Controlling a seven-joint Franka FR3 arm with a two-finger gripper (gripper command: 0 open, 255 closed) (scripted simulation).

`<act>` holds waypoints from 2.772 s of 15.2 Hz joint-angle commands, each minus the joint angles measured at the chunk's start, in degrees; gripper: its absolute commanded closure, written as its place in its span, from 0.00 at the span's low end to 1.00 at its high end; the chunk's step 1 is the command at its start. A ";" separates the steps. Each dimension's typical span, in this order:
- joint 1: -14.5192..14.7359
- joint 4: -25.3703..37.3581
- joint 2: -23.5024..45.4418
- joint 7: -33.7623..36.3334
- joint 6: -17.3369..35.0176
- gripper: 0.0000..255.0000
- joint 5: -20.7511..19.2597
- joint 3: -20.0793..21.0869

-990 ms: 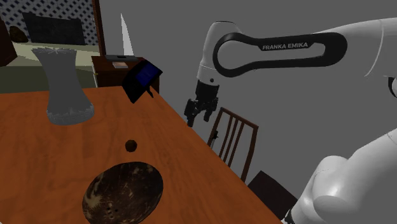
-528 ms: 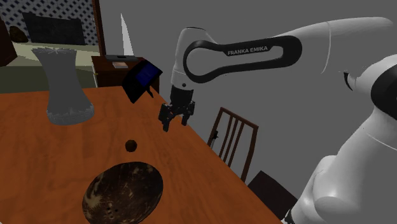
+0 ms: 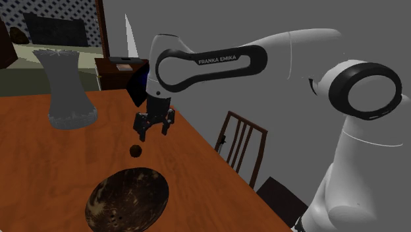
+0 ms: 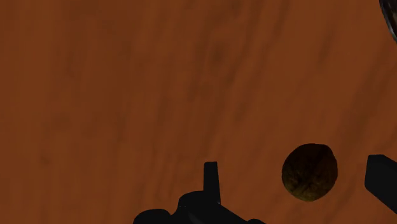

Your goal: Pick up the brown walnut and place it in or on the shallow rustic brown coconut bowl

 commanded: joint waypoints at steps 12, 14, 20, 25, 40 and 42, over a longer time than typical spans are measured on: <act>4.03 8.95 12.70 3.29 3.53 0.00 -3.65 0.45; 4.03 8.96 12.71 3.29 3.53 0.00 -3.65 0.45; 4.03 8.97 12.71 3.29 3.52 1.00 -3.65 0.45; 4.03 8.97 12.71 3.29 3.52 1.00 -3.65 0.45; 4.22 15.79 11.56 3.96 -4.35 1.00 -3.48 0.70; 4.30 17.30 11.53 4.11 -5.87 1.00 -3.51 0.74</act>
